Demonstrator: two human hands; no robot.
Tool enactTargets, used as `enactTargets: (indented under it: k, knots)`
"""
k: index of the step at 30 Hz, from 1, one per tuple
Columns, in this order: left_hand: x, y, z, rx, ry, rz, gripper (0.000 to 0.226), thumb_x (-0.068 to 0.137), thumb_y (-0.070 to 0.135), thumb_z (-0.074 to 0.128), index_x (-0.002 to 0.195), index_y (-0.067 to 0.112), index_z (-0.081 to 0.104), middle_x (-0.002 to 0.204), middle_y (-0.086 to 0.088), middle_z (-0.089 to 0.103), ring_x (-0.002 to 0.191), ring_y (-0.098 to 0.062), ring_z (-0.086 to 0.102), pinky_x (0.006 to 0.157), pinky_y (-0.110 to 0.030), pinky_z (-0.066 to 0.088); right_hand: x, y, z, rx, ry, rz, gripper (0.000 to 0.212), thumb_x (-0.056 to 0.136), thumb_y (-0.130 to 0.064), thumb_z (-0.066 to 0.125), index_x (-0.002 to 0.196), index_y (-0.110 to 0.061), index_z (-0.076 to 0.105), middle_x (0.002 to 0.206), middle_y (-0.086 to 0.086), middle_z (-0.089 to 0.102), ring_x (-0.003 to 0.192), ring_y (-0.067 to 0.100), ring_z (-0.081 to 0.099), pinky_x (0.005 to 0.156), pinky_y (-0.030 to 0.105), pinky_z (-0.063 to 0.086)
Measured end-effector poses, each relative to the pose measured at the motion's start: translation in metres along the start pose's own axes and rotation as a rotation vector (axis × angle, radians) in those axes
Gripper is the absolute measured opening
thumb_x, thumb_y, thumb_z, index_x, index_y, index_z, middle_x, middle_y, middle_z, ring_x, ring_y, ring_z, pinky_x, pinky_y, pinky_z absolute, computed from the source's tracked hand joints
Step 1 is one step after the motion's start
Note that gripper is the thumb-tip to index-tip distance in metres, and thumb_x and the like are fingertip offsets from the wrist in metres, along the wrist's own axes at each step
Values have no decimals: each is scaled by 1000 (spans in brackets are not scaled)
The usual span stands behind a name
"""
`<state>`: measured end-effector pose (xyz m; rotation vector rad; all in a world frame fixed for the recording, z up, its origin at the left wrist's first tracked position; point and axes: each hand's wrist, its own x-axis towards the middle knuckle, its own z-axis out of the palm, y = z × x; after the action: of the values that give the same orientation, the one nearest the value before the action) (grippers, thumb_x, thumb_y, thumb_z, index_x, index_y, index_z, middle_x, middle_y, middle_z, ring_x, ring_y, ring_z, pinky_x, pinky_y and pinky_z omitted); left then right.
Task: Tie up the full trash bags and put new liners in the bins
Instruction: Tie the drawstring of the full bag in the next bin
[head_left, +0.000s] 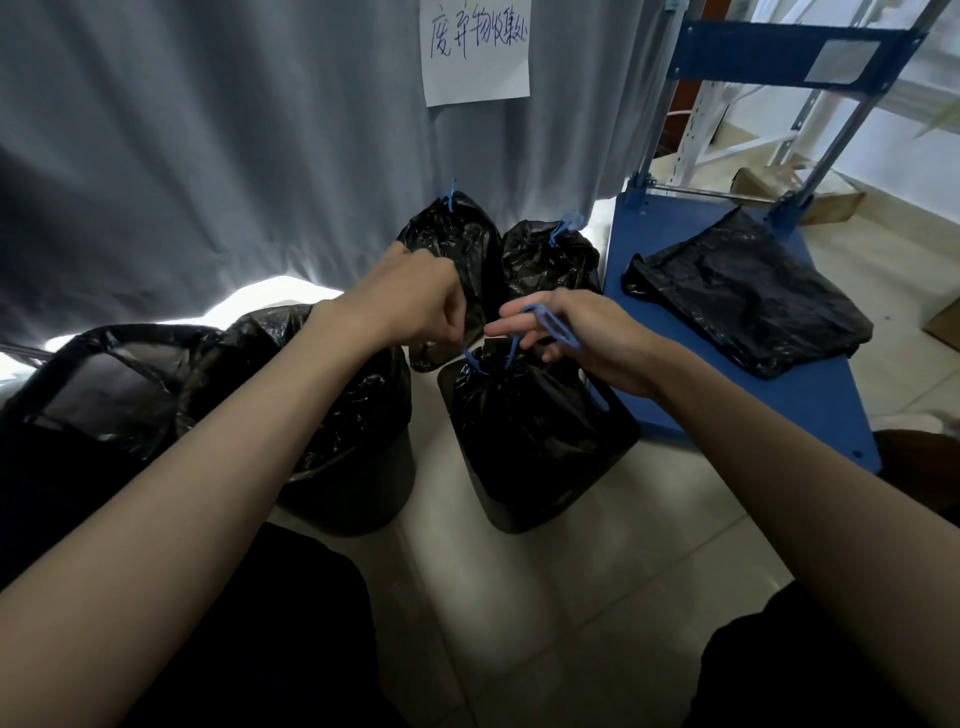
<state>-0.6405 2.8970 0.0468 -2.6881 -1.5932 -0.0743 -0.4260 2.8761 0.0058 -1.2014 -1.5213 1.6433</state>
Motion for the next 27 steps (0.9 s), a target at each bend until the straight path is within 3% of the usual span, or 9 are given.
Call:
enactTargets:
  k: [3,7,9,11,14,16,18,22,27]
  knots:
    - [1,5,-8,-3,66,65,4,70,31,69,71,29,73,65,13,65,71,-10,58,78,-27,24,4,6,2,-109,35,-78,32,103,-17,36,112,-7,65,106,2,75,83,11,57,63,20,41]
    - [2,12,-13,-45,109,128,10,70,29,68,78,27,74,68,13,66,73,-11,62,77,-28,34,11,15,5,-145,217,-146,25,101,-16,48,94,-9,71,85,3,74,61,-2,53,59,12,41]
    - [2,13,-16,-115,88,137,7,68,28,72,75,29,74,66,16,66,73,-7,64,79,-28,40,15,19,7,-196,348,-161,25,99,-15,53,85,-12,73,88,-1,70,68,-7,58,65,8,42]
    - [2,13,-17,-198,54,125,7,67,30,78,72,31,74,67,16,68,74,-2,64,80,-28,40,19,21,9,-133,415,-109,27,99,-15,52,80,-14,72,96,-1,68,80,-1,62,72,16,48]
    - [1,15,-18,-257,34,118,9,68,35,80,72,34,72,70,15,69,74,-1,63,78,-27,39,18,20,16,45,359,-37,24,99,-12,51,87,-7,70,79,7,67,66,14,68,73,28,56]
    - [2,17,-17,-268,63,118,10,69,37,80,69,37,70,71,14,69,76,-4,64,81,-30,42,16,19,21,1,340,-44,18,96,-9,55,90,-5,72,74,9,65,55,13,61,62,24,55]
    - [2,20,-16,-256,116,102,9,69,38,79,70,37,70,73,14,70,79,-6,64,88,-34,42,16,16,27,-119,300,-46,16,94,-7,58,86,-6,72,77,10,67,59,14,56,61,21,50]
    - [4,24,-8,-238,219,50,6,71,35,78,72,32,73,73,14,69,82,-9,63,93,-35,38,16,9,35,-270,166,-54,16,88,-5,61,93,2,74,92,19,71,78,21,57,75,30,49]
    - [4,17,2,-497,177,-133,26,68,42,81,87,29,70,79,12,66,84,-10,60,79,-31,50,12,9,33,-220,207,-99,24,96,-19,59,99,-1,74,84,13,69,73,16,56,70,25,47]
